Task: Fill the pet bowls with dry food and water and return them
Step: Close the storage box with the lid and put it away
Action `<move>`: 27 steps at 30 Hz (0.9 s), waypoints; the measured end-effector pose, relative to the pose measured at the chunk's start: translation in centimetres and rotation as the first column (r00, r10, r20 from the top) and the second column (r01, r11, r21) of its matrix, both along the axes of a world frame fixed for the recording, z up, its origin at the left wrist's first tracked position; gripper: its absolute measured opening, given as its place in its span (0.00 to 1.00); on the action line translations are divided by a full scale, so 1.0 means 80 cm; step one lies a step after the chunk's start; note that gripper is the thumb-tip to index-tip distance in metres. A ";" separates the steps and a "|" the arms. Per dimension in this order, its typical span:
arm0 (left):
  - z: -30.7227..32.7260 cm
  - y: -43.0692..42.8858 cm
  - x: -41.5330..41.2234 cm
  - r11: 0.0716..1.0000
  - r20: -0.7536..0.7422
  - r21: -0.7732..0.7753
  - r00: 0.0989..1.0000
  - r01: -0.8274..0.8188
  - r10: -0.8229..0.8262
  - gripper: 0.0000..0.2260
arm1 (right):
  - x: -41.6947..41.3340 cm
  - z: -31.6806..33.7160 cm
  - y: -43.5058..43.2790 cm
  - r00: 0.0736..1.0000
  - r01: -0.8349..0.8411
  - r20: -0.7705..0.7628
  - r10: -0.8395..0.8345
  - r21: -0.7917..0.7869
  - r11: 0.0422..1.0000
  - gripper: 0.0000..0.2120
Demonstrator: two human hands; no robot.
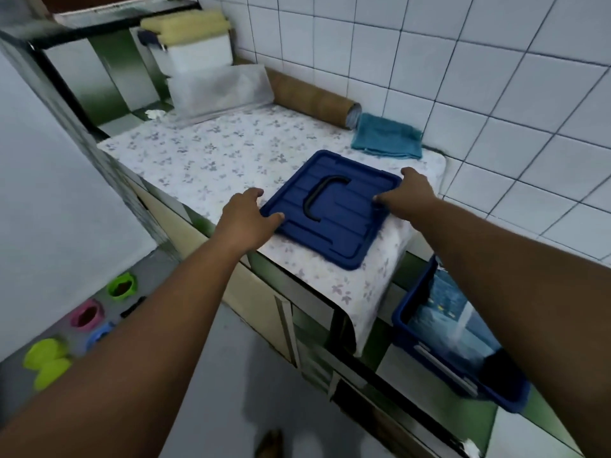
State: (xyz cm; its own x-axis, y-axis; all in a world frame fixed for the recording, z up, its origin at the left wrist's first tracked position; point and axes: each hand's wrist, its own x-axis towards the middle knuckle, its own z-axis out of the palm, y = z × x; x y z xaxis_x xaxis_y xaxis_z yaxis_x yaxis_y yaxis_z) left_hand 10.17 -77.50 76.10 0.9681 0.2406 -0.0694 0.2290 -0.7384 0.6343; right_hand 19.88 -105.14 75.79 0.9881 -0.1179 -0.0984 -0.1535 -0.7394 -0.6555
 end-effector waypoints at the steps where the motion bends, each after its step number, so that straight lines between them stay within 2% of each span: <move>1: 0.001 0.001 0.005 1.000 -0.016 0.004 1.000 0.023 -0.023 0.36 | 0.011 0.000 0.002 0.999 -0.014 -0.045 0.012 -0.032 0.999 0.39; 5: 0.001 0.002 0.016 0.998 -0.034 -0.045 0.999 0.035 -0.037 0.35 | 0.045 0.007 0.005 0.981 -0.083 -0.182 0.067 -0.083 0.993 0.50; 9: 0.002 -0.008 0.020 0.991 0.020 -0.095 0.995 0.098 -0.096 0.21 | 0.048 0.001 -0.006 0.984 -0.067 -0.166 0.058 -0.047 0.997 0.56; 11: 0.004 -0.015 0.022 0.984 0.018 -0.117 0.991 0.132 -0.131 0.19 | 0.041 -0.002 -0.016 0.989 -0.038 -0.143 0.038 0.004 0.999 0.54; 15: 0.012 -0.048 0.021 0.960 0.005 -0.172 0.975 0.222 -0.224 0.21 | 0.016 -0.004 -0.057 0.991 0.107 -0.101 -0.091 0.164 0.981 0.46; 18: 0.019 -0.087 0.013 0.929 0.039 -0.234 0.958 0.286 -0.285 0.20 | -0.010 -0.001 -0.096 0.967 0.253 -0.058 -0.249 0.351 0.901 0.37; 22: 0.017 -0.143 -0.007 0.893 0.071 -0.260 0.930 0.366 -0.361 0.21 | -0.058 0.005 -0.154 0.907 0.379 -0.035 -0.420 0.502 0.777 0.28; 24: 0.008 -0.170 -0.020 0.877 0.063 -0.244 0.909 0.414 -0.412 0.25 | -0.082 0.001 -0.187 0.887 0.405 -0.027 -0.461 0.523 0.750 0.25; 27: -0.008 -0.208 -0.039 0.851 0.010 -0.223 0.874 0.475 -0.486 0.35 | -0.115 -0.019 -0.228 0.864 0.461 -0.039 -0.502 0.463 0.757 0.21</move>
